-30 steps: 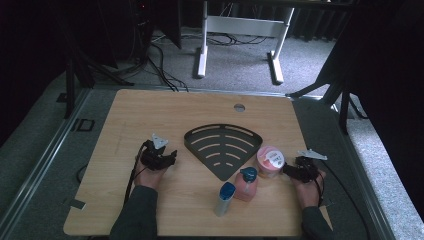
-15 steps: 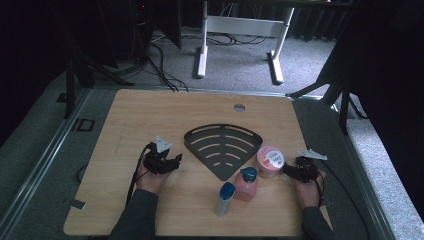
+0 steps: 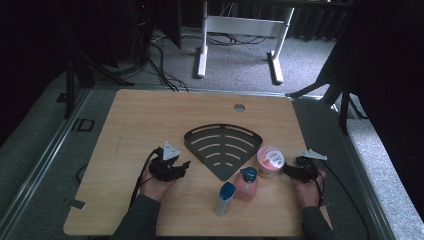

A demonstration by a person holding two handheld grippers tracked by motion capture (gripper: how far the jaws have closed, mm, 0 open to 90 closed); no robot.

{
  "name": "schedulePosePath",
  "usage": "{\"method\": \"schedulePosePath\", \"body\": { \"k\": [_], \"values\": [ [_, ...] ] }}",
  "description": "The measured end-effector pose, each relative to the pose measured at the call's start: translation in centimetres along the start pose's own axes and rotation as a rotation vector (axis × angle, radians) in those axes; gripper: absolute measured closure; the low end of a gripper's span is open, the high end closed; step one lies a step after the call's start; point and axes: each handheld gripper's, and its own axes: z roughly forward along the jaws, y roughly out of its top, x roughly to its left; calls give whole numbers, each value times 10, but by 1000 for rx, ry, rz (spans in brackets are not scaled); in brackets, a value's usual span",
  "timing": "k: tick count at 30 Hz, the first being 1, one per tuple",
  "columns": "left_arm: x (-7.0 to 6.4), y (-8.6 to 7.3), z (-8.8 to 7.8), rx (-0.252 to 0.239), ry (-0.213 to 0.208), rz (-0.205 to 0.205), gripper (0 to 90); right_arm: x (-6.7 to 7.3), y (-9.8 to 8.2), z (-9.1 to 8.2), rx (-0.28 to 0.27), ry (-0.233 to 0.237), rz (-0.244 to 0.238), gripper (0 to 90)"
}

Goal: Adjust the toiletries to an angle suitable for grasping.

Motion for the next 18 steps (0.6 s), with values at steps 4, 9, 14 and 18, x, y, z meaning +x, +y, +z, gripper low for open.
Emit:
{"method": "schedulePosePath", "body": {
  "k": [4, 9, 14, 18],
  "values": [
    [-10, -1, -2, 0, -31, 15, 498, 0, 0, 0, 0, 0, 0, 337],
    [-17, -1, -4, 6, -65, 13, 505, 0, 0, 0, 0, 0, 0, 337],
    [-22, -2, -8, -4, -84, 9, 506, 0, 0, 0, 0, 0, 0, 336],
    [-25, -3, -10, -3, -98, 13, 509, 0, 0, 0, 0, 0, 0, 336]
  ]
}}
